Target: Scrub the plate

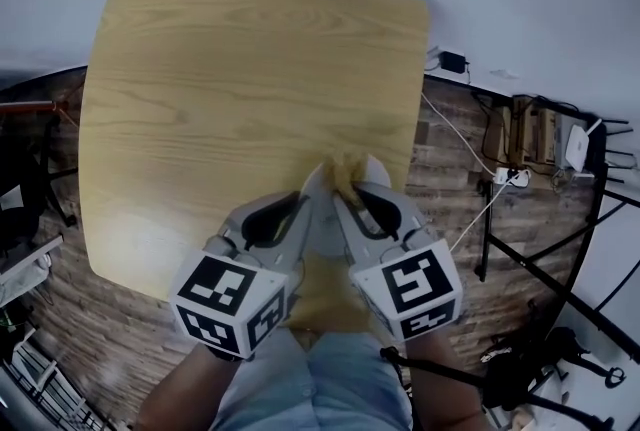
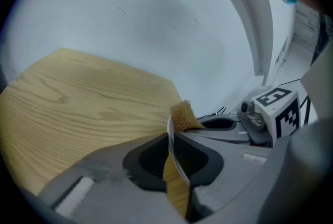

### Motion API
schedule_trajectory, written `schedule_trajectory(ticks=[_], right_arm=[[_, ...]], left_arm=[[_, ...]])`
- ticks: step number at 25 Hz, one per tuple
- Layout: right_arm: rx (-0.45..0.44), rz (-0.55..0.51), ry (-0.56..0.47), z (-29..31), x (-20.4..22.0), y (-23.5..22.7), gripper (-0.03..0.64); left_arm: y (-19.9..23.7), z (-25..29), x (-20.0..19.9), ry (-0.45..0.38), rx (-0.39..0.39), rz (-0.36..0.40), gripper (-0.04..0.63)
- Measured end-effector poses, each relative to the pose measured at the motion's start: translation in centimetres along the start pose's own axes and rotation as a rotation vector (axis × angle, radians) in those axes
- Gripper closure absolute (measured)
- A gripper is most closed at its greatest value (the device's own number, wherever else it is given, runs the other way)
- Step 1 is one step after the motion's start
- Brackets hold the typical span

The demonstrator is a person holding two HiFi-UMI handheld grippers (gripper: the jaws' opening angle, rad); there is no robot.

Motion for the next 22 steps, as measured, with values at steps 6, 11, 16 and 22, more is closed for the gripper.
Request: schedule_trajectory(ticks=[6, 11, 16, 22], right_arm=[[-0.088, -0.029, -0.015, -0.4, 0.1, 2.5, 0.577], [-0.135, -0.034, -0.028, -0.6, 0.4, 3.8, 0.577], [-0.17, -0.007, -0.038, -0.8, 1.2, 4.6, 0.577], [-0.223, 0.007, -0.012, -1.1, 2.6, 6.0, 0.578]], left_arm=[[0.0, 0.0, 0.1, -0.012, -0.006, -0.046, 0.543], [0.2, -0.1, 0.1, -0.024, -0.01, -0.066, 0.546], [0.2, -0.2, 0.4, -0.046, -0.026, -0.086, 0.546], [0.5, -0.3, 0.6, -0.056, -0.043, -0.09, 0.546]])
Point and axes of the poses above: the fingertips, and each gripper's own axes: z forward along the fingers, y to its left, x out of its underside, the point moved 3 cm from there along -z, backward along the fingers, and after that the axes turned 10 degrees about -z, right-handed, at the moved point
